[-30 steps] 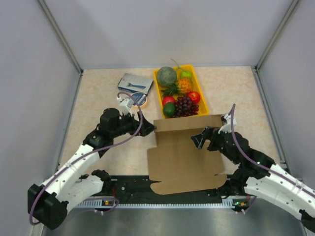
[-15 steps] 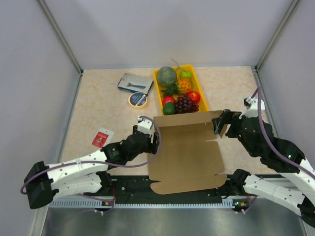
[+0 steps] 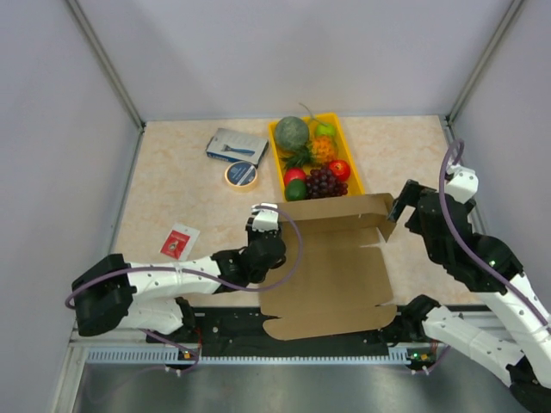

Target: Fold the paper box

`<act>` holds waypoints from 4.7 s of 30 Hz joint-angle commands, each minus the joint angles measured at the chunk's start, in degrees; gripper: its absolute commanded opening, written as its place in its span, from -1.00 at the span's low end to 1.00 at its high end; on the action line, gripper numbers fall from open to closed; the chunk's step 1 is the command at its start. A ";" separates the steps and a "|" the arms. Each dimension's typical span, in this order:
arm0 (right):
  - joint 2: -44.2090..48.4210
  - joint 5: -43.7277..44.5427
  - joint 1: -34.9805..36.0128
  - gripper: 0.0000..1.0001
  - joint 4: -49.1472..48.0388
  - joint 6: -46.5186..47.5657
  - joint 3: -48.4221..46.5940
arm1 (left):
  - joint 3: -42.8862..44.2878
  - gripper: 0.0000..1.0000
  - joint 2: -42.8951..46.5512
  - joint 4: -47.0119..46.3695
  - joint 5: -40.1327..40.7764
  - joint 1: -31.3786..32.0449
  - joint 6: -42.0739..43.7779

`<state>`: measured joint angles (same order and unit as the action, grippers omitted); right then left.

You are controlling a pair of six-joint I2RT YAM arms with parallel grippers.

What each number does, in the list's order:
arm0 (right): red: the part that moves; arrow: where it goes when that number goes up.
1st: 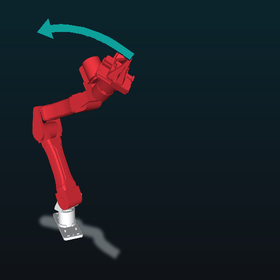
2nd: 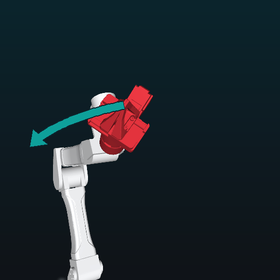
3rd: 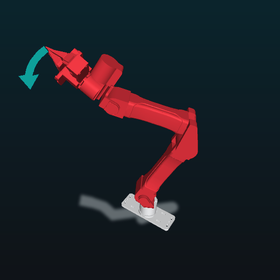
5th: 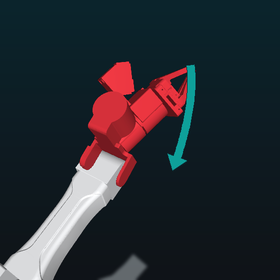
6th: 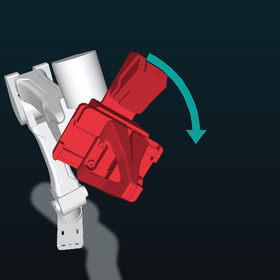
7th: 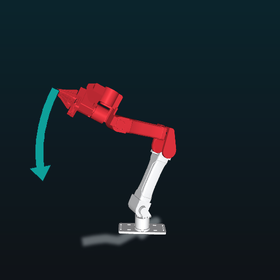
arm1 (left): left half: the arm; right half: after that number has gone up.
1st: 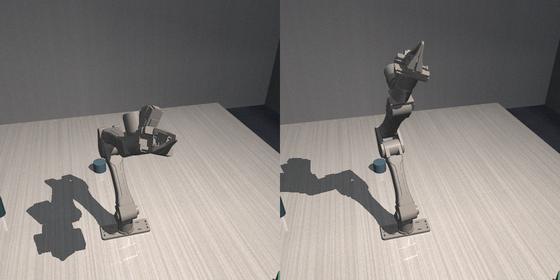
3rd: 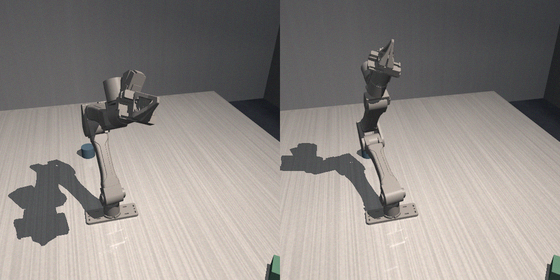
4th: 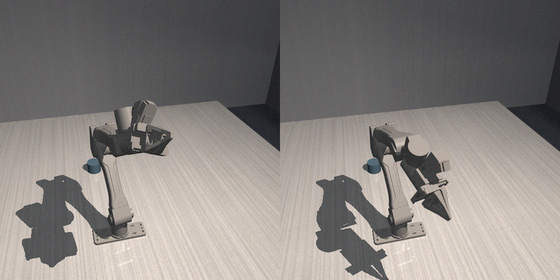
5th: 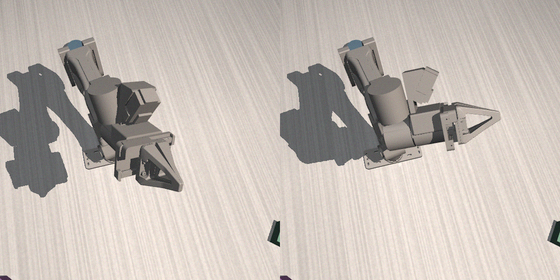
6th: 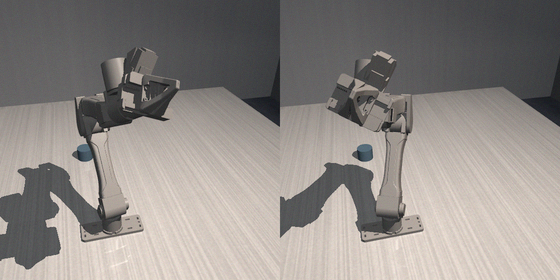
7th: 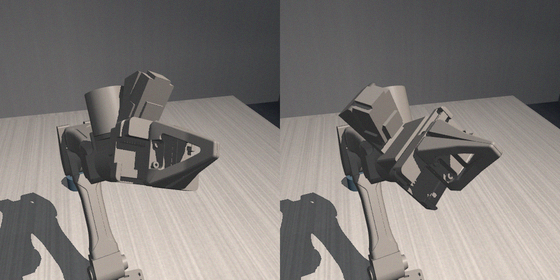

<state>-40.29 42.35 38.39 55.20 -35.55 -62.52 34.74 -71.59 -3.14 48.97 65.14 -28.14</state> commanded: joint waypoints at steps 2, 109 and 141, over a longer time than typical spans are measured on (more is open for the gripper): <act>0.39 -9.35 -4.98 0.98 -5.36 3.73 1.96 | 0.59 -0.22 -3.20 -10.83 5.52 0.77 1.15; -0.93 -26.28 -13.61 0.39 -23.56 6.64 18.49 | 13.69 -1.00 22.46 28.36 5.52 -4.15 -14.75; -3.39 -28.55 -5.96 -0.06 -35.58 10.50 21.12 | 16.76 -1.00 19.82 30.91 4.91 -5.91 -15.36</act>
<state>-44.53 10.63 31.88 26.28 -26.57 -42.00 50.11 -53.36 28.91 54.76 59.51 -41.89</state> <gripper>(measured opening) 0.465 0.086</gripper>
